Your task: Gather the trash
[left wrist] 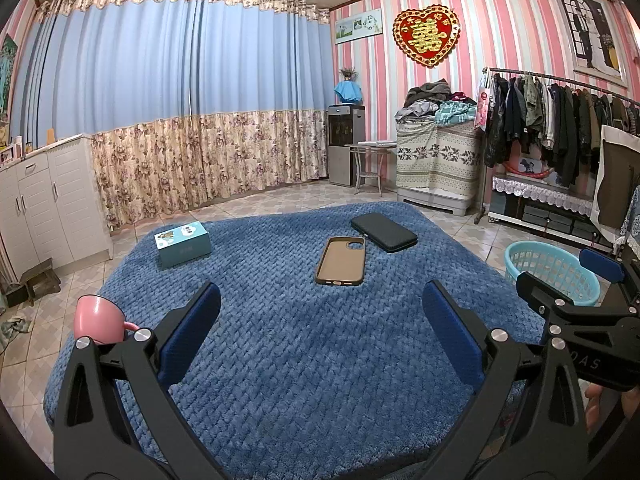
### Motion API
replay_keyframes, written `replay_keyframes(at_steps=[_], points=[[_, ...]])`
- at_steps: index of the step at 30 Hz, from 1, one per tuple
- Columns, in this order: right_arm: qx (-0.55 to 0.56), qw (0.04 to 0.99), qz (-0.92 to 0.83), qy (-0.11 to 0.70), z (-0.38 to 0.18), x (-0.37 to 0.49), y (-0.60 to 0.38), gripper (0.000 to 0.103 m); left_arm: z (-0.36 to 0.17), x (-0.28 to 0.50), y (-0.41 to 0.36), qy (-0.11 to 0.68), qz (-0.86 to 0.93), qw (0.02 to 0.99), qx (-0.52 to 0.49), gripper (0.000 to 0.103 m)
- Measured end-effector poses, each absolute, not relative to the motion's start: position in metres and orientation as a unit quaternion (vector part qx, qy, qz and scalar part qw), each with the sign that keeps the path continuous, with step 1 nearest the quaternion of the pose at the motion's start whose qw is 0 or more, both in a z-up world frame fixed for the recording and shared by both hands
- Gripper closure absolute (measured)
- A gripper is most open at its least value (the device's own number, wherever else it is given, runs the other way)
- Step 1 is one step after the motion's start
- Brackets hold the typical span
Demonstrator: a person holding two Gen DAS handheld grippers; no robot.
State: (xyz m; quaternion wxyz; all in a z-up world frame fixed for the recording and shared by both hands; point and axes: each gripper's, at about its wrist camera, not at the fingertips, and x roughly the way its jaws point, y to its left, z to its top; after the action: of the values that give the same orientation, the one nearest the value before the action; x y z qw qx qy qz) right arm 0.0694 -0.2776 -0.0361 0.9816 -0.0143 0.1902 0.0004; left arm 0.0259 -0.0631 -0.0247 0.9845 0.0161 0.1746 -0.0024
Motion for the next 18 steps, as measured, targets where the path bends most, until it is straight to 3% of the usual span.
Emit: replay_keyframes(at_steps=[18], points=[[-0.014,0.982,0.000,0.190,-0.0363,0.0693,-0.2773,0.004,-0.0260,0.0256,-0.0635,0.174,-0.002,0.985,0.017,0.005]])
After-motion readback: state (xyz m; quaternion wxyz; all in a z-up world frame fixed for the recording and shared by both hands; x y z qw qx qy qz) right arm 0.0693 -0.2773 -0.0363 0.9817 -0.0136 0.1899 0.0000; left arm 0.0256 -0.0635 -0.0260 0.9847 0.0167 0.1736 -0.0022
